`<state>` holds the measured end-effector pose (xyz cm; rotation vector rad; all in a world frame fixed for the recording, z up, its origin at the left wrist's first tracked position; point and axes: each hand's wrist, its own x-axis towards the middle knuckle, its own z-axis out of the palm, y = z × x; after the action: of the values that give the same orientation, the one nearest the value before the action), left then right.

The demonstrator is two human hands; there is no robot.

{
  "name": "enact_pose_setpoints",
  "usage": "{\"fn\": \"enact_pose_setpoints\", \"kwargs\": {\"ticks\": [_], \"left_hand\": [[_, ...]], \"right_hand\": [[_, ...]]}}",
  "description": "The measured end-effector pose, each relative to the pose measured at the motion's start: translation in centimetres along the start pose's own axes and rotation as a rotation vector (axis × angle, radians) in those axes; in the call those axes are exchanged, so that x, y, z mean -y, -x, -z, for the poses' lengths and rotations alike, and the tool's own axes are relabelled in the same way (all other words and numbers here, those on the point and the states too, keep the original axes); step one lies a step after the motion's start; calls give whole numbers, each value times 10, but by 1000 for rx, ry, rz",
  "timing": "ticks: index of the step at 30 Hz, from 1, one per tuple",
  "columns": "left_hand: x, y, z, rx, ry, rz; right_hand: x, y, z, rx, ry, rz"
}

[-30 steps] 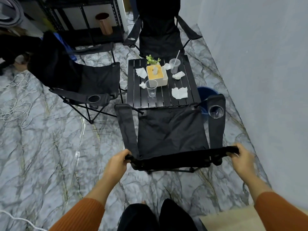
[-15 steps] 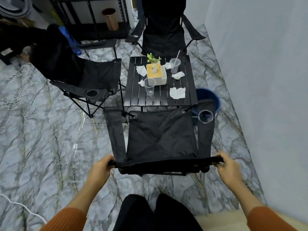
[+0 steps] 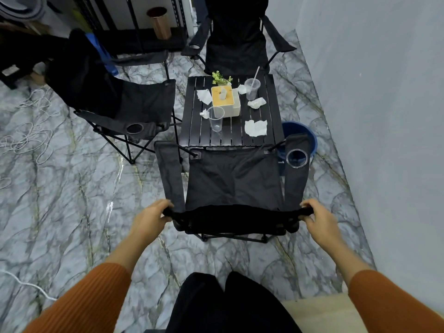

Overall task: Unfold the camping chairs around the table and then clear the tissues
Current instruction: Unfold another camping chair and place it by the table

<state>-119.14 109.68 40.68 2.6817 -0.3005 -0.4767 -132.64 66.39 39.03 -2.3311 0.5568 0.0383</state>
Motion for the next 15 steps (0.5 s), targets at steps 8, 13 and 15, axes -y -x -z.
{"fn": "enact_pose_setpoints", "kwargs": {"ticks": [8,13,15], "left_hand": [[-7,7,15,126,-100,-152],[-16,-3,33,288,-126,-109],[-22,-18,48,377,-144,-99]], "right_hand": [[3,-9,28,268,308,203],[14,-17,36,403,355,174],[28,-30,47,544,308,134]]}}
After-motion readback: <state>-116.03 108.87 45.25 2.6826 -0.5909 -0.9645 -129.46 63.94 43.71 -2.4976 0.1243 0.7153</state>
